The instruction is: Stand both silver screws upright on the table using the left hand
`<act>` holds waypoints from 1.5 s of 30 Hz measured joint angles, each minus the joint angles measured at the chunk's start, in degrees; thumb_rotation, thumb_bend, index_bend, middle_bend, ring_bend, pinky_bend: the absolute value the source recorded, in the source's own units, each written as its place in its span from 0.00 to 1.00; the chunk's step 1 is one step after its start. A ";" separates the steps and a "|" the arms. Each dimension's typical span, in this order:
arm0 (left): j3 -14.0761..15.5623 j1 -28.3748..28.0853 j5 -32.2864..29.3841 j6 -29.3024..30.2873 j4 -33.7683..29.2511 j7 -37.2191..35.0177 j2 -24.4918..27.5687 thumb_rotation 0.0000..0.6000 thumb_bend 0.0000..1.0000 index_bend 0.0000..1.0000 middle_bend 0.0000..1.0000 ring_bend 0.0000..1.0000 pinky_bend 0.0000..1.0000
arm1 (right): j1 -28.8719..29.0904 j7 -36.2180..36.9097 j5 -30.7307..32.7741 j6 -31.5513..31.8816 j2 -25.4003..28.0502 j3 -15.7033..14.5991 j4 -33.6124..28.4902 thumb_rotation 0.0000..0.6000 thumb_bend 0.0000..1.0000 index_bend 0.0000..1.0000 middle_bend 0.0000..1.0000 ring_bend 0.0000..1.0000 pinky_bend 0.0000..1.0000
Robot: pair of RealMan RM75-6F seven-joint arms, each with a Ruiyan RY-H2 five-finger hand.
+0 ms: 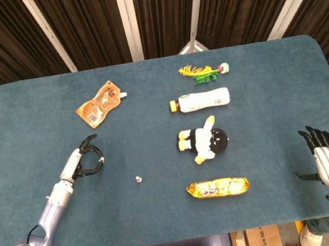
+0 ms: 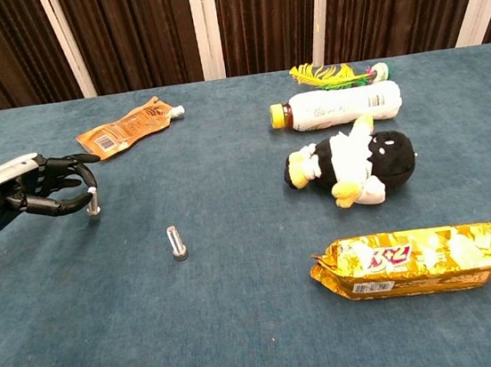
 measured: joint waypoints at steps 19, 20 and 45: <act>4.03 -0.26 3.28 0.58 3.53 -7.90 0.65 1.00 0.56 0.53 0.04 0.00 0.00 | -0.12 -0.03 0.16 0.22 0.00 0.10 -0.15 1.00 0.00 0.15 0.05 0.01 0.00; 4.21 -0.25 3.40 0.69 3.88 -8.08 0.64 1.00 0.56 0.52 0.04 0.00 0.00 | -0.13 -0.06 0.16 0.26 -0.04 0.10 -0.15 1.00 0.00 0.15 0.05 0.01 0.00; 6.91 -0.28 4.47 0.62 5.79 -10.18 1.89 1.00 0.41 0.36 0.02 0.00 0.00 | -0.31 -0.57 0.58 0.84 -0.36 0.43 -0.19 1.00 0.00 0.18 0.05 0.01 0.00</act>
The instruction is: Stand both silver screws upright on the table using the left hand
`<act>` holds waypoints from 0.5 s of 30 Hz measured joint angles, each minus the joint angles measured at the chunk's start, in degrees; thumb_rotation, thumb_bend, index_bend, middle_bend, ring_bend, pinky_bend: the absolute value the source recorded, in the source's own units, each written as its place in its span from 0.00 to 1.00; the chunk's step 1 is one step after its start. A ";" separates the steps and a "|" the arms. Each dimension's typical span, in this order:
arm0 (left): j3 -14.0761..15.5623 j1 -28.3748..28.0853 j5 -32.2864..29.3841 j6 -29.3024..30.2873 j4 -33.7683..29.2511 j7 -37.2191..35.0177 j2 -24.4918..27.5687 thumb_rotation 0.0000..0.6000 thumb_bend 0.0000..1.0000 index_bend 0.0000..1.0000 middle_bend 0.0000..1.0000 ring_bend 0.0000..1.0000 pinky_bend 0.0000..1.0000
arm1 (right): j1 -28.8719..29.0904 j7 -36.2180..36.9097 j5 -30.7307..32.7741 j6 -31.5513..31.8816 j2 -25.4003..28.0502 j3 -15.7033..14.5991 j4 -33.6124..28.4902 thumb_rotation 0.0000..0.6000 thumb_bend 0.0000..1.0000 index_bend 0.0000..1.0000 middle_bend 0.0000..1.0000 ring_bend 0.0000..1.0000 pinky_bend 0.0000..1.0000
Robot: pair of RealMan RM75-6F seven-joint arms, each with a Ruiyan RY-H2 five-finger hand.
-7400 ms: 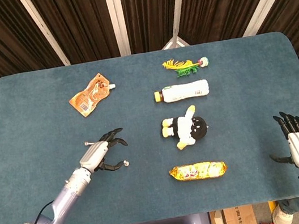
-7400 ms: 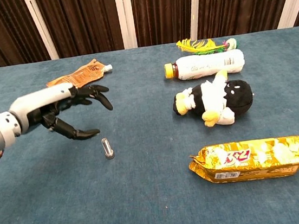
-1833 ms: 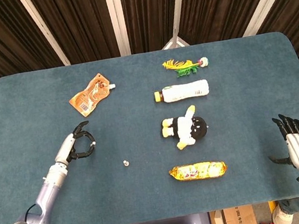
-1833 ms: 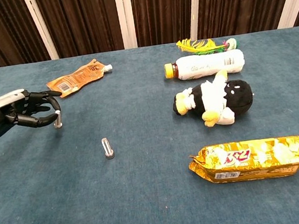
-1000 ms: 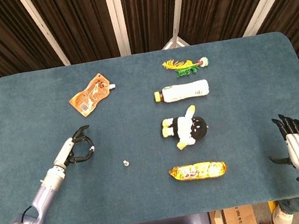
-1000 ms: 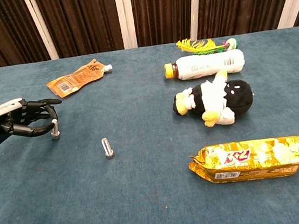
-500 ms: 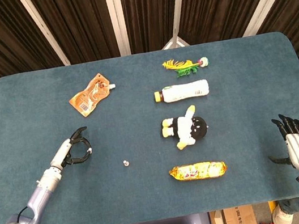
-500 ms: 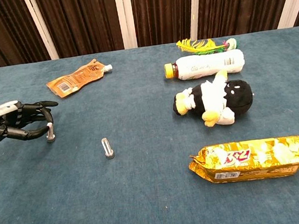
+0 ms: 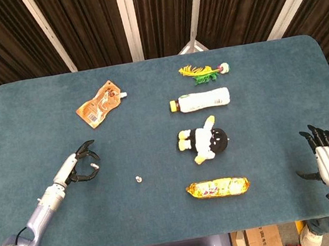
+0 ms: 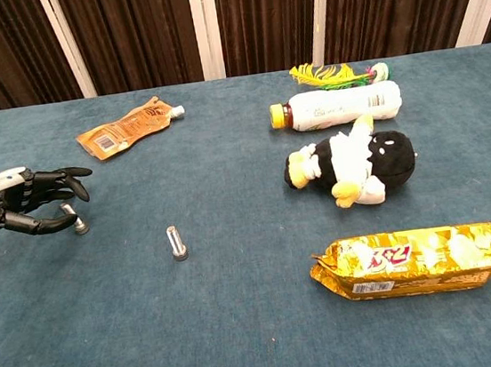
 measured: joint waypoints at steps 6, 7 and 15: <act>0.38 0.15 0.31 0.86 -0.77 -1.09 1.33 1.00 0.34 0.22 0.01 0.00 0.00 | -0.01 -0.01 -0.14 0.07 -0.02 -0.03 0.10 1.00 0.00 0.18 0.05 0.01 0.00; 0.44 0.19 0.38 1.05 -0.98 -1.14 1.61 1.00 0.34 0.21 0.00 0.00 0.00 | -0.01 0.02 -0.15 0.09 -0.01 0.00 0.10 1.00 0.00 0.18 0.05 0.01 0.00; -0.44 0.69 0.99 6.38 -6.81 -0.80 6.02 1.00 0.40 0.20 0.00 0.00 0.00 | -0.05 -0.48 -0.19 0.16 -0.02 -0.11 -0.20 1.00 0.00 0.18 0.05 0.01 0.00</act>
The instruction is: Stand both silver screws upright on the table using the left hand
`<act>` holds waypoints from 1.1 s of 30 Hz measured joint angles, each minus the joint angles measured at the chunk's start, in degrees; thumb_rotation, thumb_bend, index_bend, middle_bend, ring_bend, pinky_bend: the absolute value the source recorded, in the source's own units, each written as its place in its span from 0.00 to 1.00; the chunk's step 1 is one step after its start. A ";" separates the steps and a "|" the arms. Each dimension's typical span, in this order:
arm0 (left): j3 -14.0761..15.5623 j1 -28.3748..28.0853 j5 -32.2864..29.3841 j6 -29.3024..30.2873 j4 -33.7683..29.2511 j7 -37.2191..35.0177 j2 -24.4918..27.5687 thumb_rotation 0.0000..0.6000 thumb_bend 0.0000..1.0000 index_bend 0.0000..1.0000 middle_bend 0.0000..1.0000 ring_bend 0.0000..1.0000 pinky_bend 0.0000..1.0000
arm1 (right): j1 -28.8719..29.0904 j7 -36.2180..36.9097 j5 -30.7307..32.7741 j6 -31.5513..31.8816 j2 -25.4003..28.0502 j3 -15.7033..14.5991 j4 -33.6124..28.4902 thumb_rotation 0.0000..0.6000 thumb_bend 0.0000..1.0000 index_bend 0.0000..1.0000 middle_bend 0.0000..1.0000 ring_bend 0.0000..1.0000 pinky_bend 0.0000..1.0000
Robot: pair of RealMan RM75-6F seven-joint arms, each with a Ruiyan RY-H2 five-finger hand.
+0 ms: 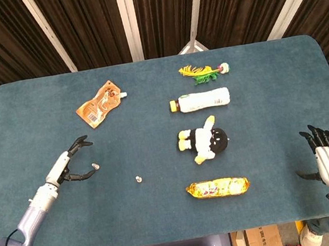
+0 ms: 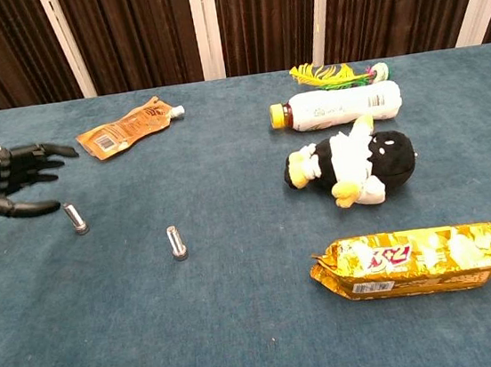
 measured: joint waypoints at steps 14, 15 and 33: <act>-3.29 7.86 -0.98 18.20 -26.59 43.48 14.96 1.00 0.44 0.20 0.00 0.00 0.00 | -0.55 -0.08 -2.34 1.80 0.63 -0.56 -1.30 1.00 0.00 0.18 0.05 0.01 0.00; -3.15 9.05 -1.51 19.27 -29.04 47.81 16.31 1.00 0.44 0.20 0.00 0.00 0.00 | -0.57 0.01 -2.72 1.90 0.78 -0.65 -1.37 1.00 0.00 0.18 0.05 0.01 0.00; 1.44 25.31 -12.00 25.50 -48.19 68.74 30.45 1.00 0.44 0.20 0.00 0.00 0.00 | -1.16 4.08 -14.57 10.92 1.42 -1.49 3.57 1.00 0.00 0.18 0.05 0.01 0.00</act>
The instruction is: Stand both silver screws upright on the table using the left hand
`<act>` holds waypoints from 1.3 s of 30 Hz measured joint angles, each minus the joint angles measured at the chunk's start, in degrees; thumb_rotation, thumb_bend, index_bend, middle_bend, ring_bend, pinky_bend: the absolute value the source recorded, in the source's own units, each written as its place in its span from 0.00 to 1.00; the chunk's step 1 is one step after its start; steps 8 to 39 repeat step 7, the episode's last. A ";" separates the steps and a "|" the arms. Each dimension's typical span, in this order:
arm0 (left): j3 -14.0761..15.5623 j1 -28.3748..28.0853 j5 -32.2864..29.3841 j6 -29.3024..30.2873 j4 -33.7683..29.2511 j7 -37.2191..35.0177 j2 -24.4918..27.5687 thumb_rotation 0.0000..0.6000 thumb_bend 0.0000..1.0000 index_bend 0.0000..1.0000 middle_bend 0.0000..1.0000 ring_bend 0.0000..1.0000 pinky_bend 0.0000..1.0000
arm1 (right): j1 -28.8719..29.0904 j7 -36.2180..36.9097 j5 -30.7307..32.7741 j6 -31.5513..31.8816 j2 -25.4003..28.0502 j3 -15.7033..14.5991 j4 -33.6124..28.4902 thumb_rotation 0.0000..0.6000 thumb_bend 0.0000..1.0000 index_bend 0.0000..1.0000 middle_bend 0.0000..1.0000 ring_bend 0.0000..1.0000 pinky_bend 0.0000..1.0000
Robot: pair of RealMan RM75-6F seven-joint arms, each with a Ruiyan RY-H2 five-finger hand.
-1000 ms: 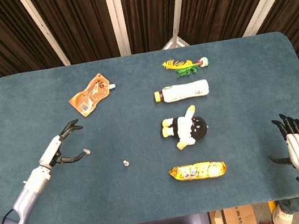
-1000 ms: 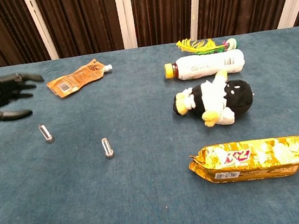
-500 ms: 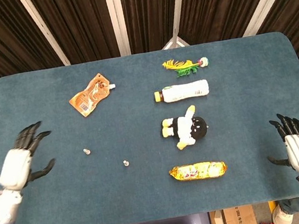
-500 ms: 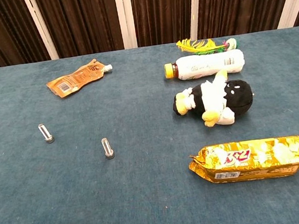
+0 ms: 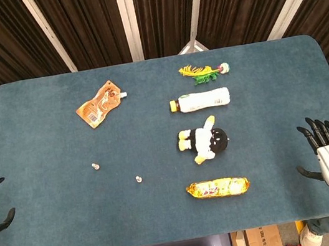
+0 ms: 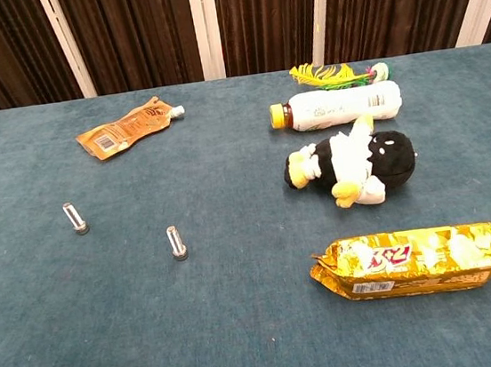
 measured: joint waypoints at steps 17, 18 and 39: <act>-0.41 0.01 2.98 0.00 1.89 -1.01 -1.48 1.00 0.44 0.21 0.00 0.00 0.00 | -0.48 2.27 -2.15 2.28 0.25 -0.09 1.36 1.00 0.00 0.18 0.05 0.01 0.00; -0.41 0.01 2.98 0.00 1.89 -1.01 -1.48 1.00 0.44 0.21 0.00 0.00 0.00 | -0.48 2.27 -2.15 2.28 0.25 -0.09 1.36 1.00 0.00 0.18 0.05 0.01 0.00; -0.41 0.01 2.98 0.00 1.89 -1.01 -1.48 1.00 0.44 0.21 0.00 0.00 0.00 | -0.48 2.27 -2.15 2.28 0.25 -0.09 1.36 1.00 0.00 0.18 0.05 0.01 0.00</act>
